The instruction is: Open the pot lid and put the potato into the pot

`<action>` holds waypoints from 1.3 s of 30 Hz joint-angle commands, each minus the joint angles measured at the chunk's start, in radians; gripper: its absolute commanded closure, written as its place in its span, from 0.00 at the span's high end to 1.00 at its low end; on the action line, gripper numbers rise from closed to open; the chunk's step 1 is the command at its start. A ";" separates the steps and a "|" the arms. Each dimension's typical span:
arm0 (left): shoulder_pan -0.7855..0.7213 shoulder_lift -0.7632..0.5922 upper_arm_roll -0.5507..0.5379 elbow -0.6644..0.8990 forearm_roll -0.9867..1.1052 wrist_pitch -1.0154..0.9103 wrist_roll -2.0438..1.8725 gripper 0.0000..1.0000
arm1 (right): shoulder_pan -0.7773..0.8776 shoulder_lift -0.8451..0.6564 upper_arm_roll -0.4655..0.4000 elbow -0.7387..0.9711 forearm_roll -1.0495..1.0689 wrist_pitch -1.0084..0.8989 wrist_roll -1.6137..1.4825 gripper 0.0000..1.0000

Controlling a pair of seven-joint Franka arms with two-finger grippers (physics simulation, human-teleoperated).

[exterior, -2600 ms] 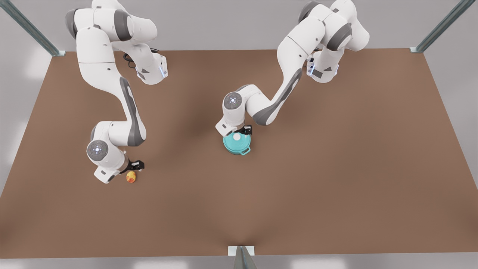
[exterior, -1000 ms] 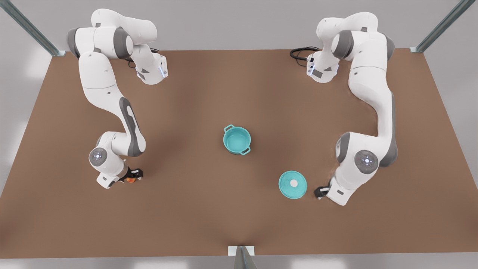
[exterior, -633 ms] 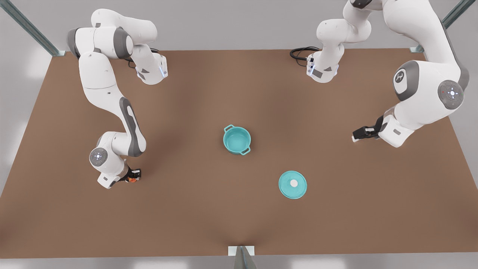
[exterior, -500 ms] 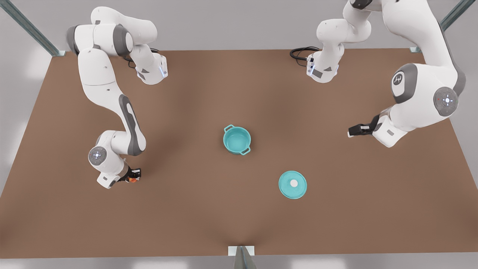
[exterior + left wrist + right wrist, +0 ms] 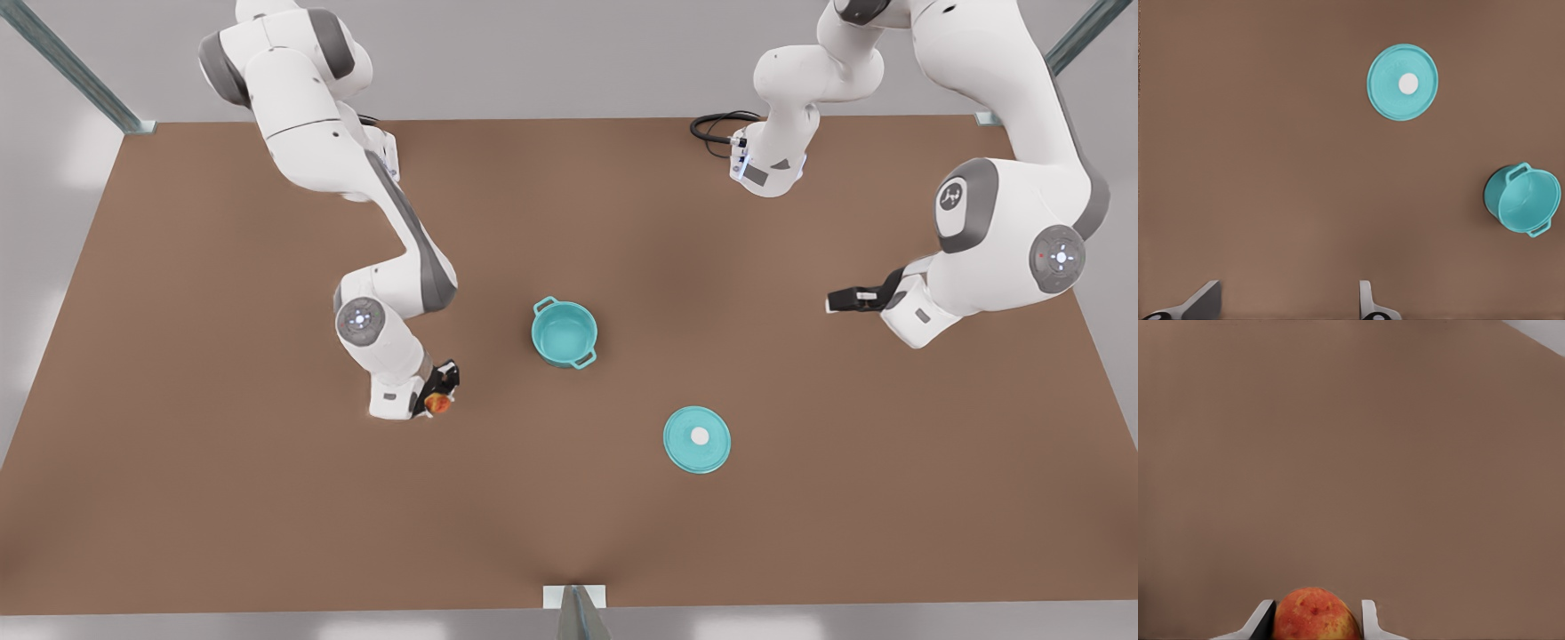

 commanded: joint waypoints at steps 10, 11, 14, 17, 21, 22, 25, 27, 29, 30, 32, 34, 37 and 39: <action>0.013 0.007 0.002 -0.024 0.010 -0.023 0.026 1.00 | 0.152 0.010 0.120 0.006 -0.008 -0.016 0.058 0.49; 0.013 0.007 0.002 -0.026 0.010 -0.023 0.026 1.00 | 0.176 0.019 0.120 0.006 -0.006 -0.007 0.061 0.49; 0.013 0.007 0.002 -0.026 0.010 -0.021 0.026 1.00 | 0.228 0.054 0.118 0.009 -0.009 -0.004 0.072 0.47; 0.013 0.007 0.002 -0.026 0.010 -0.021 0.026 1.00 | 0.268 0.111 0.118 0.045 -0.006 0.032 0.095 0.47; 0.012 0.007 0.000 -0.026 0.010 -0.020 0.026 1.00 | 0.274 0.140 0.117 0.053 -0.006 0.084 0.106 0.47; 0.012 0.007 0.000 -0.026 0.008 -0.020 0.026 1.00 | 0.274 0.143 0.117 0.055 -0.006 0.085 0.115 0.47; 0.010 0.007 0.000 -0.026 0.010 -0.018 0.026 1.00 | 0.273 0.145 0.117 0.056 -0.006 0.088 0.116 1.00; 0.010 0.007 0.000 -0.026 0.010 -0.020 0.026 1.00 | 0.271 0.145 0.115 0.059 -0.006 0.087 0.118 1.00; 0.010 0.007 0.000 -0.024 0.010 -0.020 0.026 1.00 | 0.270 0.137 0.112 0.059 -0.006 0.087 0.119 1.00; 0.010 0.007 0.000 -0.020 0.008 -0.011 0.026 1.00 | 0.264 0.087 0.065 0.061 -0.005 0.076 0.139 1.00; -0.001 0.010 -0.004 -0.007 0.050 0.019 0.029 1.00 | 0.250 -0.039 -0.173 0.058 -0.006 -0.097 0.142 1.00; -0.002 0.013 -0.004 0.014 0.041 0.031 0.027 1.00 | 0.024 -0.076 -0.212 0.061 -0.008 -0.234 0.046 1.00; -0.005 0.013 -0.008 0.016 0.044 0.031 0.027 1.00 | -0.149 -0.104 -0.209 0.084 -0.011 -0.413 -0.003 1.00; -0.005 0.012 -0.008 0.016 0.044 0.028 0.027 1.00 | -0.151 -0.113 -0.244 0.088 -0.014 -0.430 -0.017 1.00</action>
